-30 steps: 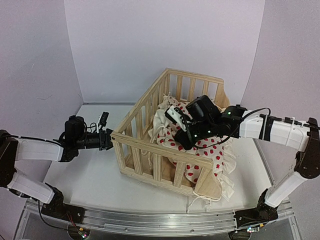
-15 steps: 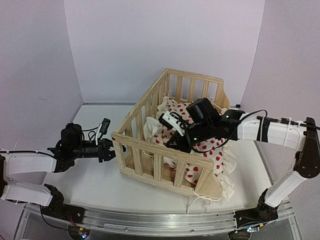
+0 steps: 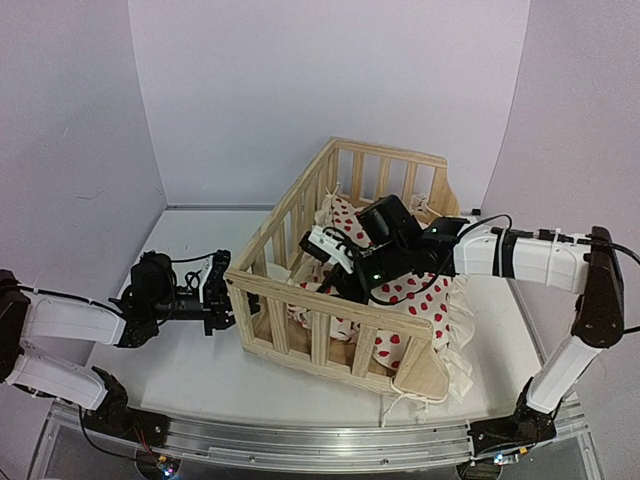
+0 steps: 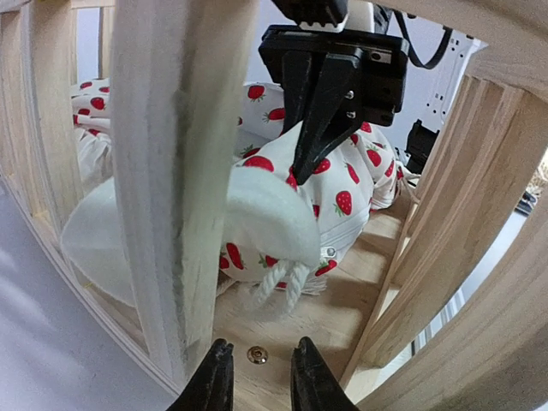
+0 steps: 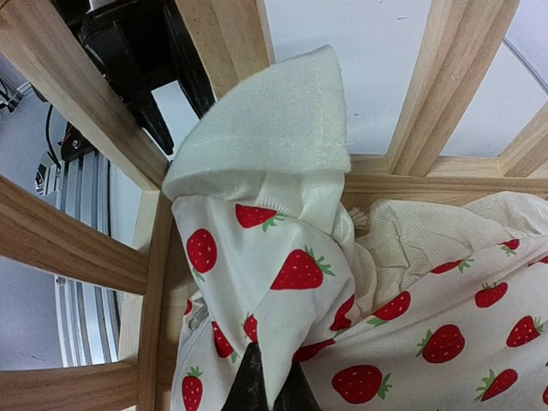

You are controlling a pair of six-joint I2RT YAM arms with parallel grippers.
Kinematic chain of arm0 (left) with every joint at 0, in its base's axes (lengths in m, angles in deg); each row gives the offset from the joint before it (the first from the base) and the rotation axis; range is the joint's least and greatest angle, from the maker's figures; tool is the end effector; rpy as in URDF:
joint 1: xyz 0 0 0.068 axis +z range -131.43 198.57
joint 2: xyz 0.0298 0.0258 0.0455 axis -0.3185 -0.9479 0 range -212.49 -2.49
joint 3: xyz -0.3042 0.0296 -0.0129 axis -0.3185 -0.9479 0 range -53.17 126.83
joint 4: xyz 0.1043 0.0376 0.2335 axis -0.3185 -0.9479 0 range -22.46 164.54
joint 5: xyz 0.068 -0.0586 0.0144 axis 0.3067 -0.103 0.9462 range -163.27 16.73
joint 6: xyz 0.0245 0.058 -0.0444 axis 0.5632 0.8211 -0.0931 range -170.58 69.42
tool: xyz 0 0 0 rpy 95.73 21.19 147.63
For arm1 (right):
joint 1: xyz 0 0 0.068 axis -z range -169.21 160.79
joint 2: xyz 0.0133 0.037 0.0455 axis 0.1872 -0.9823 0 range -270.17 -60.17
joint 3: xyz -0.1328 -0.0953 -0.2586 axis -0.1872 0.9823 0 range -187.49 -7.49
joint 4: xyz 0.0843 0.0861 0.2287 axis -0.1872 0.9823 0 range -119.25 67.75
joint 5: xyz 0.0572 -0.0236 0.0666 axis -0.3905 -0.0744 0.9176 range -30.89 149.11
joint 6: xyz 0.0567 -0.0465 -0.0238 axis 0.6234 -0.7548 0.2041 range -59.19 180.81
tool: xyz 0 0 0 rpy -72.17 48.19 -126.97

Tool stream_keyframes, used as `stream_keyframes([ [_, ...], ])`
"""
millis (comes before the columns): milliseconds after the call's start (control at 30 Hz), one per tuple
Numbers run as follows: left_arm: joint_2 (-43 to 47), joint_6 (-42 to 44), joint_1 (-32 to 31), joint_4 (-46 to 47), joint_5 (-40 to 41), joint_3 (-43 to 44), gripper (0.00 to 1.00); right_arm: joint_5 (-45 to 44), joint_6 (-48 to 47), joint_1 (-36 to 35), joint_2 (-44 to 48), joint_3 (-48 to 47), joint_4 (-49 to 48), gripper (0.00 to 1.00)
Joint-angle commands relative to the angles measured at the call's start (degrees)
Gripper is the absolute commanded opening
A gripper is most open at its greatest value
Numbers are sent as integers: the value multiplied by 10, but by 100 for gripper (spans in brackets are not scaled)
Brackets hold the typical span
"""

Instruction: Set up the pet bed

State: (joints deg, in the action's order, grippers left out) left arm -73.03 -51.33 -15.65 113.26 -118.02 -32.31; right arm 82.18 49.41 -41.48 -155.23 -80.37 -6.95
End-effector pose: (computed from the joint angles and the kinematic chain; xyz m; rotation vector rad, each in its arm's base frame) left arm 0.1737 -0.1738 0.2261 1.0703 1.5009 -1.1181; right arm 0.2176 0.3232 0.2806 -1.4461 1.9383 0.8136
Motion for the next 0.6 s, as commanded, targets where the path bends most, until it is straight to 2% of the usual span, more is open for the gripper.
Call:
stream_keyframes([
  [0, -16, 90, -9, 66, -20, -1, 24, 37, 41, -7, -8, -13, -41, 0],
  [133, -56, 118, -9, 93, -20, 8, 22, 42, 72, -7, -11, -8, -76, 0],
  [233, -77, 138, -9, 101, -52, 17, 21, 29, 92, -7, -10, -7, -92, 0],
  [367, -80, 152, -9, 103, -35, 14, 28, 35, 125, -7, -13, -2, -117, 0],
  [567, -73, 148, -16, 117, -5, 9, 30, 44, 159, -7, -10, 17, -153, 0],
])
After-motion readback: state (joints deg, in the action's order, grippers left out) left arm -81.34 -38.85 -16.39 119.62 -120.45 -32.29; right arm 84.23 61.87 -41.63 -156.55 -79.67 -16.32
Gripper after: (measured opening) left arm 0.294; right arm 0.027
